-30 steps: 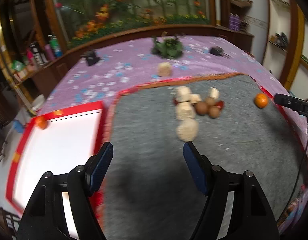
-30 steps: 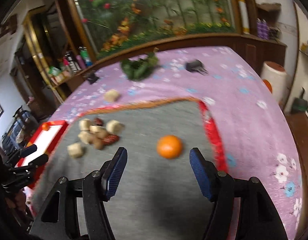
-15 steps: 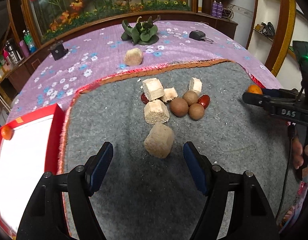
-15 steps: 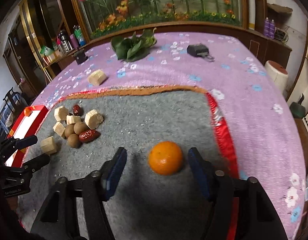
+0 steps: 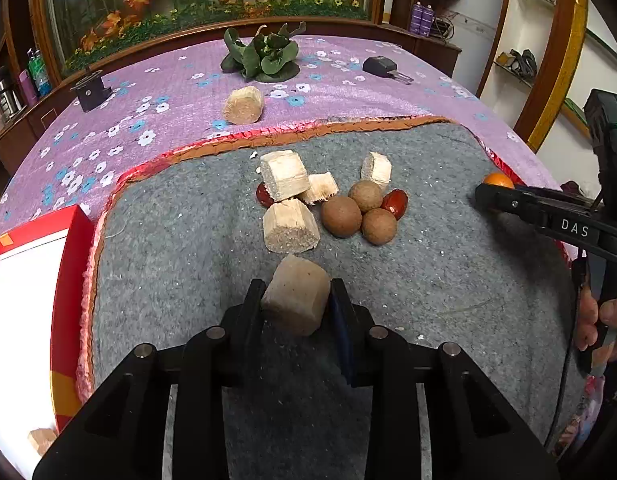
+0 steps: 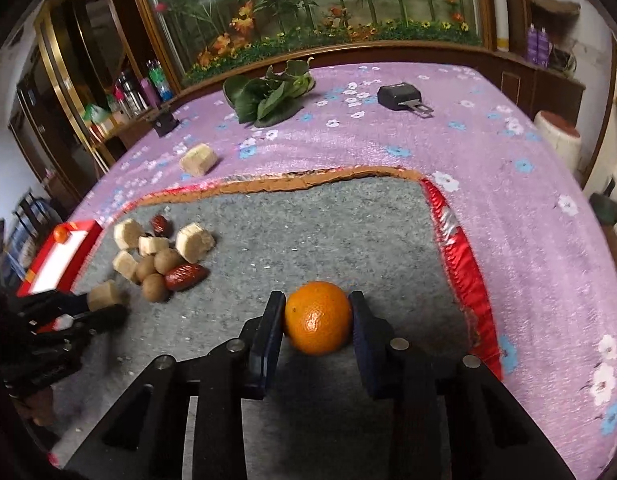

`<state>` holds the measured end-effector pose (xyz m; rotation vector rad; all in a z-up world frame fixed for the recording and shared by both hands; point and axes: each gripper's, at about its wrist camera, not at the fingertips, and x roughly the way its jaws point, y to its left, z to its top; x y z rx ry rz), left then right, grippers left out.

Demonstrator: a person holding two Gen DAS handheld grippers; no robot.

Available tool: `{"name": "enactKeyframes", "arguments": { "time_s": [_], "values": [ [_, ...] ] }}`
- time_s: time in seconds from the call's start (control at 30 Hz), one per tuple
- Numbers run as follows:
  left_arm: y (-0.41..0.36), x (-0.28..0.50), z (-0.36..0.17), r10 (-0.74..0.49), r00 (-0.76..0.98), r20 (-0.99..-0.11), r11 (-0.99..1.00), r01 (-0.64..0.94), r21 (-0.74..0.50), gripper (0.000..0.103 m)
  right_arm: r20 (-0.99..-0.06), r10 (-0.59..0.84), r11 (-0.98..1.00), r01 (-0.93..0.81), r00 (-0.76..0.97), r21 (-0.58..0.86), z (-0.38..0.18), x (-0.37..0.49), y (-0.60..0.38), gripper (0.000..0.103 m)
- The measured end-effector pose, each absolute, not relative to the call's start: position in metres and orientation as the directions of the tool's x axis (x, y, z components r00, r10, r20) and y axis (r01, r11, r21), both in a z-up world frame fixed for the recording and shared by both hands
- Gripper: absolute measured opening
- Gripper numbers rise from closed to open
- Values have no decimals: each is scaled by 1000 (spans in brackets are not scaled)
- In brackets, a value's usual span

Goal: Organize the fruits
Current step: 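Carry both items into the white tray and open both tools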

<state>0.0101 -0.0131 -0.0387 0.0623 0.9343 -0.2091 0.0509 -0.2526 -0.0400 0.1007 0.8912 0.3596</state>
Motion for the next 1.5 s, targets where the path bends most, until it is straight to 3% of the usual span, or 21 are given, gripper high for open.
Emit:
{"name": "enactKeyframes", "arguments": {
  "time_s": [0.33, 0.83, 1.5],
  "values": [
    [16, -29, -9, -75, 664, -744, 993, 116, 3, 29, -687, 498, 866, -331, 529, 374, -20, 39, -219, 33],
    [116, -85, 5, 140, 728, -671, 986, -162, 30, 29, -644, 656, 715, -600, 394, 361, 11, 1, -39, 32],
    [180, -100, -17, 291, 678, -675, 940, -334, 69, 29, -684, 676, 631, -694, 273, 346, -17, -16, 83, 33]
  ]
}}
